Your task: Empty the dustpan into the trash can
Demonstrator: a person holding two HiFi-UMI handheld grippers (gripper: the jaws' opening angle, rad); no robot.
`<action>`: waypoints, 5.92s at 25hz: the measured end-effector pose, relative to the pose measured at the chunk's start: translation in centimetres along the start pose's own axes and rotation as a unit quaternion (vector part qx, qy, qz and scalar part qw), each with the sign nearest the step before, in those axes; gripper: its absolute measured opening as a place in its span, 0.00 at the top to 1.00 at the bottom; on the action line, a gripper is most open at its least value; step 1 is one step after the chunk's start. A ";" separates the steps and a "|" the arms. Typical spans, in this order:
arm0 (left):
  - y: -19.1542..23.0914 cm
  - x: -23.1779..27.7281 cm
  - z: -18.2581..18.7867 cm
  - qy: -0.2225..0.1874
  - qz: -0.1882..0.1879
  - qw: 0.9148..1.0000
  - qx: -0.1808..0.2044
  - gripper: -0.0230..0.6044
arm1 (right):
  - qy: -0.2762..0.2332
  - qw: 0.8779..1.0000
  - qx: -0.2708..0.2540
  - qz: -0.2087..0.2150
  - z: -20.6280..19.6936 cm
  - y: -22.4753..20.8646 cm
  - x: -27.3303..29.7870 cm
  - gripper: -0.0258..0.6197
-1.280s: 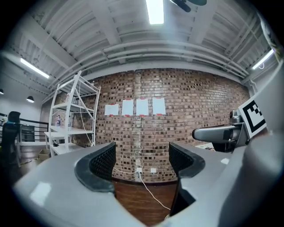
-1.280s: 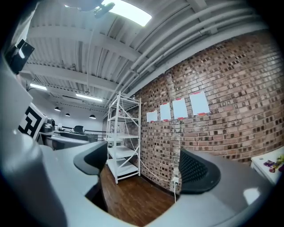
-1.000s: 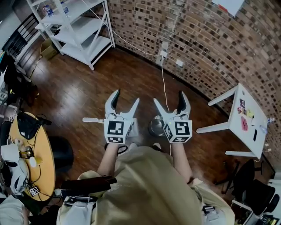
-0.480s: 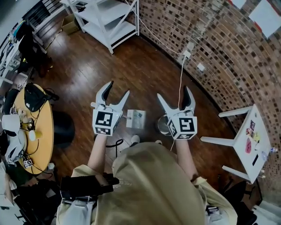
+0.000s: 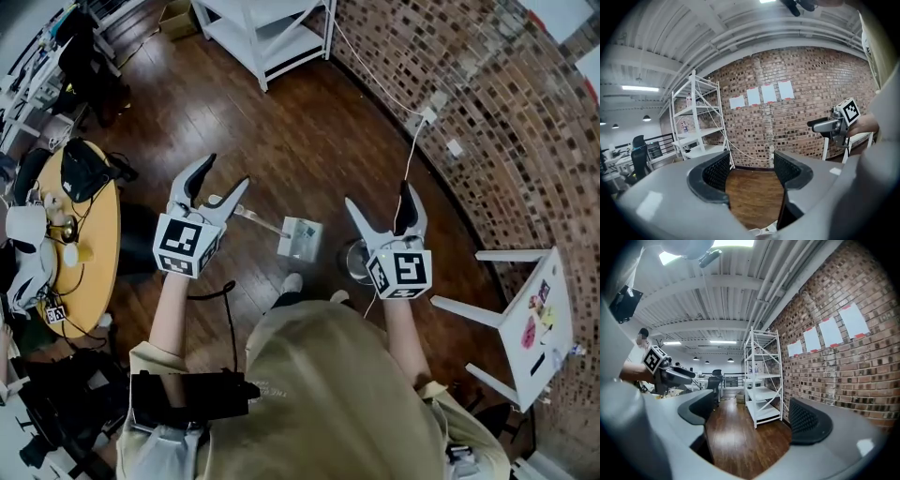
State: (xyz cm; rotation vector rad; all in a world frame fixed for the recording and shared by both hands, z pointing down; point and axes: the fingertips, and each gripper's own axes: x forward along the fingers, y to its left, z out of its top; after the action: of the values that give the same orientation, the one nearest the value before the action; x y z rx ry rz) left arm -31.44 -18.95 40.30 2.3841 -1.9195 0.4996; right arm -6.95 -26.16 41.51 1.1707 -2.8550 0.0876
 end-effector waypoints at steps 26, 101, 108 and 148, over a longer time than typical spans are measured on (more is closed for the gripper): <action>10.8 -6.4 5.1 0.096 -0.124 0.982 0.105 0.56 | 0.030 0.999 0.014 0.020 -1.9 4.3 1.0 0.17; -2.0 5.4 -41.1 0.377 -0.391 0.738 0.400 0.17 | 0.110 0.981 0.152 -0.045 -9.4 4.6 -3.8 0.20; -2.9 5.9 -42.3 0.383 -0.400 0.730 0.400 0.21 | 0.109 0.980 0.158 -0.055 -9.5 4.2 -4.1 0.21; -10.7 5.9 -34.0 0.395 -0.421 0.717 0.390 0.96 | 0.056 0.979 0.191 -0.046 -8.1 0.1 -6.9 0.27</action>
State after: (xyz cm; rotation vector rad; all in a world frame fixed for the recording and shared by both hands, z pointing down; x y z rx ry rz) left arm -27.71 -14.16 75.91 2.3346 -0.1538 2.0139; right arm -1.88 -20.73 49.08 1.3043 -2.7528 0.7009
